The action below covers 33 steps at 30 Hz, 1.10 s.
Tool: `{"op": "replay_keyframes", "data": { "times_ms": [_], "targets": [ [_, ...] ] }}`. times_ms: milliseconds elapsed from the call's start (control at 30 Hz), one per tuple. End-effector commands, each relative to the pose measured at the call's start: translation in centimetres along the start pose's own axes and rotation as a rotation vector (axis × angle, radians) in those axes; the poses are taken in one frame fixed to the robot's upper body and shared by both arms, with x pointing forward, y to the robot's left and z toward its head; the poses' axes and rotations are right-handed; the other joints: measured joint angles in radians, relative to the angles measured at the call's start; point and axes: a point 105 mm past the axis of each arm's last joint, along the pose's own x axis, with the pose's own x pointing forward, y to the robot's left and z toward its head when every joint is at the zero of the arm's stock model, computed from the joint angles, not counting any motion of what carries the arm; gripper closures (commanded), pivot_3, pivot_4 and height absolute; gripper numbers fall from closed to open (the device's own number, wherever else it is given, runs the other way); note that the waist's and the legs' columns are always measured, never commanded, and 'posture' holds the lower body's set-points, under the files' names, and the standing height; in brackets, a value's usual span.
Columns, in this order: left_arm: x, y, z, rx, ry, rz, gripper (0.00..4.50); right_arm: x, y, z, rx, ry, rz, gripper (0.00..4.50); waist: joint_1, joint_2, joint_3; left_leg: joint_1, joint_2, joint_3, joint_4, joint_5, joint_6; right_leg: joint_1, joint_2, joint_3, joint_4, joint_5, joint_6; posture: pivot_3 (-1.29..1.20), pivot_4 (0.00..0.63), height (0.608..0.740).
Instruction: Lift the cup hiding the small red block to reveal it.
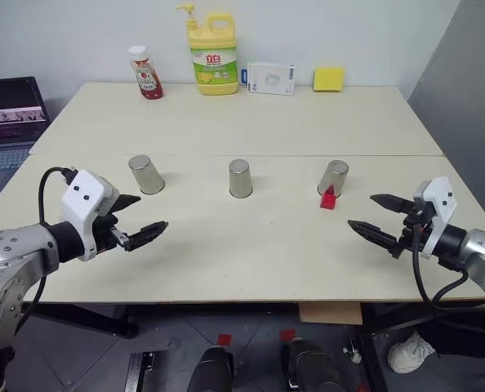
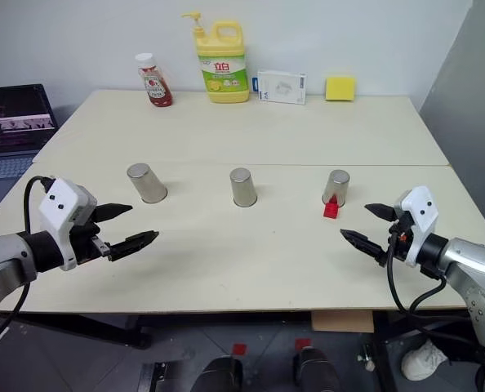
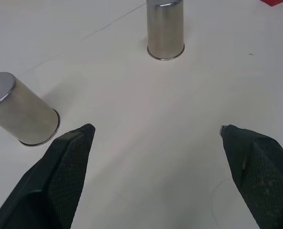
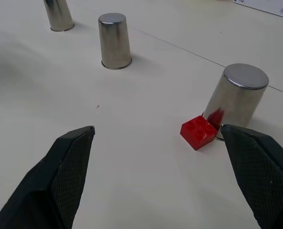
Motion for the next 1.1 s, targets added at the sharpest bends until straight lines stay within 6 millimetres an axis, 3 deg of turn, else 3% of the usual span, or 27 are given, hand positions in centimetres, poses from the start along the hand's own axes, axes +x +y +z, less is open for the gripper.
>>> {"op": "replay_keyframes", "data": {
  "times_ms": [33, 1100],
  "targets": [
    [-0.1, -0.5, 0.5, 0.025, -0.013, -0.013, 0.0, -0.1, 0.5, 1.7, -0.035, -0.046, 0.014, 0.03, 0.0, 0.0, 0.0, 0.0, 0.0, 0.0, 0.0, 0.0, 0.0, 0.0, 0.0, 0.0, 0.0, 0.0, 0.0, 0.0, 0.15, 0.74],
    [-0.9, 0.1, -0.5, -0.044, -0.029, -0.042, 0.0, -0.2, 0.5, 1.8, -0.037, -0.037, 0.072, 0.03, 0.0, 0.0, 0.0, 0.0, 0.0, 0.0, 0.0, 0.0, 0.0, 0.0, 0.0, 0.0, 0.0, 0.0, 0.0, 0.0, 0.15, 0.74]
  ]
}}
